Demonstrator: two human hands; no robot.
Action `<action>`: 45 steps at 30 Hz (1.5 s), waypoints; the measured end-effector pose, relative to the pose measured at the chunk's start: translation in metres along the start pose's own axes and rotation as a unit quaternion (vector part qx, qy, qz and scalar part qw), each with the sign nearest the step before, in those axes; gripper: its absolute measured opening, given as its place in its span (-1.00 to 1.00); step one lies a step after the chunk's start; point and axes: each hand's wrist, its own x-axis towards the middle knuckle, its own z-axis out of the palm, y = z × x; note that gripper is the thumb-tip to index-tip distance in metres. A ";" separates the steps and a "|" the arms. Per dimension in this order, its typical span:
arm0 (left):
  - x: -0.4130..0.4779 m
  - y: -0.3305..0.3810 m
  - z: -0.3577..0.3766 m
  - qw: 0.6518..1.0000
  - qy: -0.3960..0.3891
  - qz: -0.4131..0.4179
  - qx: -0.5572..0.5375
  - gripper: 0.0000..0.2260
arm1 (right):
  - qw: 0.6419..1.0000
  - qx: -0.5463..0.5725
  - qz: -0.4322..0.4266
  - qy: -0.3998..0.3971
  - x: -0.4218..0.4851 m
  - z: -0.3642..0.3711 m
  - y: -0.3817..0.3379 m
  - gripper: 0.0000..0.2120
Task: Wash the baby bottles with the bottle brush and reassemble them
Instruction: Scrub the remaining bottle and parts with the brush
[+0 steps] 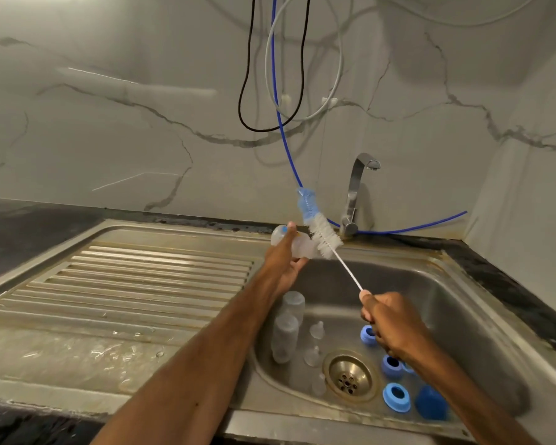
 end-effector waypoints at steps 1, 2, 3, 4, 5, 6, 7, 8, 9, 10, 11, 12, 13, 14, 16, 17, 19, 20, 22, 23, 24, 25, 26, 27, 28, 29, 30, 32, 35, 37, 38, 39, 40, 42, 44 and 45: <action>0.001 0.003 -0.001 1.000 0.005 -0.007 -0.028 -0.51 | 1.000 0.005 -0.008 0.002 -0.001 0.003 0.000 -0.45; -0.001 0.006 0.000 0.999 0.005 -0.008 -0.054 -0.52 | 1.000 0.011 -0.017 0.006 -0.002 0.007 -0.001 -0.43; -0.003 0.008 0.001 0.997 0.007 -0.005 -0.076 -0.55 | 1.000 0.011 -0.026 0.005 -0.003 0.010 -0.001 -0.42; -0.006 0.009 0.002 0.995 0.009 -0.002 -0.102 -0.58 | 0.999 0.003 -0.033 0.002 -0.005 0.012 -0.002 -0.43; -0.008 0.010 0.002 0.992 0.009 -0.002 -0.124 -0.60 | 0.999 -0.008 -0.038 -0.001 -0.006 0.015 -0.004 -0.45; -0.009 0.009 0.003 0.990 0.008 -0.004 -0.142 -0.61 | 0.999 -0.018 -0.042 0.000 -0.007 0.016 -0.006 -0.47; -0.011 0.008 0.004 0.989 0.006 -0.008 -0.150 -0.62 | 0.999 -0.024 -0.044 0.004 -0.006 0.017 -0.006 -0.49; -0.013 0.007 0.006 0.988 0.000 -0.013 -0.153 -0.61 | 0.999 -0.024 -0.048 0.009 -0.005 0.018 -0.007 -0.49; -0.014 0.005 0.008 0.988 -0.010 -0.021 -0.152 -0.58 | 0.998 -0.018 -0.051 0.015 -0.003 0.017 -0.007 -0.48; -0.016 0.004 0.010 0.987 -0.027 -0.031 -0.152 -0.56 | 0.998 -0.012 -0.054 0.021 -0.001 0.017 -0.008 -0.48; -0.018 0.002 0.012 0.987 -0.040 -0.038 -0.151 -0.56 | 0.998 -0.009 -0.056 0.029 0.001 0.016 -0.009 -0.48; -0.020 0.000 0.015 0.986 -0.050 -0.044 -0.150 -0.56 | 0.998 -0.005 -0.055 0.039 0.003 0.016 -0.009 -0.48; -0.022 -0.003 0.018 0.986 -0.054 -0.046 -0.149 -0.54 | 0.997 0.002 -0.053 0.050 0.006 0.015 -0.008 -0.49; -0.025 -0.005 0.022 0.987 -0.054 -0.047 -0.147 -0.51 | 0.997 0.011 -0.047 0.059 0.007 0.015 -0.009 -0.50; -0.027 -0.011 0.027 0.989 -0.052 -0.052 -0.128 -0.45 | 0.997 0.030 -0.034 0.066 0.009 0.015 -0.009 -0.51; -0.029 -0.015 0.031 0.990 -0.054 -0.058 -0.115 -0.45 | 0.996 0.038 -0.028 0.070 0.011 0.014 -0.008 -0.51; -0.032 -0.018 0.033 0.991 -0.054 -0.066 -0.106 -0.48 | 0.996 0.044 -0.017 0.073 0.012 0.014 -0.010 -0.51; -0.032 -0.019 0.035 0.991 -0.051 -0.063 -0.105 -0.50 | 0.996 0.045 -0.010 0.073 0.011 0.013 -0.012 -0.51; -0.032 -0.016 0.035 0.992 -0.035 -0.043 -0.114 -0.46 | 0.996 0.061 0.011 0.058 0.008 0.012 -0.015 -0.51; -0.031 -0.014 0.034 0.992 -0.018 -0.028 -0.122 -0.41 | 0.996 0.081 0.025 0.038 0.004 0.012 -0.017 -0.53; -0.028 -0.011 0.031 0.991 0.004 -0.016 -0.132 -0.38 | 0.995 0.097 0.035 0.013 -0.002 0.012 -0.019 -0.54; -0.025 -0.009 0.028 0.989 0.028 -0.003 -0.145 -0.38 | 0.994 0.102 0.039 -0.011 -0.007 0.012 -0.020 -0.56; -0.022 -0.007 0.024 0.986 0.056 0.010 -0.157 -0.41 | 0.994 0.095 0.037 -0.029 -0.012 0.013 -0.022 -0.57; -0.021 -0.005 0.021 0.984 0.075 0.021 -0.161 -0.44 | 0.995 0.085 0.032 -0.041 -0.015 0.013 -0.023 -0.56; -0.021 -0.006 0.020 0.984 0.080 0.026 -0.158 -0.42 | 0.995 0.080 0.028 -0.043 -0.016 0.014 -0.024 -0.56; -0.023 -0.008 0.021 0.985 0.077 0.025 -0.151 -0.38 | 0.995 0.084 0.027 -0.038 -0.015 0.014 -0.027 -0.56; -0.025 -0.013 0.023 0.987 0.069 0.022 -0.145 -0.33 | 0.994 0.097 0.033 -0.028 -0.013 0.014 -0.029 -0.56; -0.032 -0.021 0.032 0.990 0.051 0.009 -0.133 -0.31 | 0.990 0.132 0.053 -0.004 -0.008 0.012 -0.034 -0.57; -0.030 -0.021 0.038 0.991 0.046 0.016 -0.124 -0.37 | 0.988 0.143 0.056 -0.005 -0.011 0.013 -0.032 -0.56; -0.024 -0.015 0.030 0.987 0.075 0.036 -0.139 -0.32 | 0.992 0.117 0.046 -0.034 -0.019 0.016 -0.026 -0.56; -0.021 -0.014 0.025 0.984 0.093 0.041 -0.143 -0.28 | 0.993 0.101 0.043 -0.045 -0.021 0.017 -0.025 -0.55; -0.020 -0.013 0.022 0.983 0.096 0.041 -0.151 -0.26 | 0.994 0.093 0.040 -0.048 -0.018 0.018 -0.024 -0.55; -0.023 -0.013 0.023 0.983 0.083 0.037 -0.158 -0.26 | 0.994 0.095 0.038 -0.039 -0.014 0.018 -0.026 -0.54; -0.033 -0.014 0.031 0.987 0.044 0.025 -0.154 -0.27 | 0.992 0.118 0.044 0.000 -0.002 0.017 -0.030 -0.54; -0.035 -0.015 0.039 0.988 0.029 0.018 -0.147 -0.33 | 0.991 0.124 0.036 0.027 0.004 0.016 -0.027 -0.53; -0.034 -0.014 0.038 0.988 0.035 0.021 -0.149 -0.34 | 0.994 0.106 0.025 0.022 0.003 0.018 -0.022 -0.52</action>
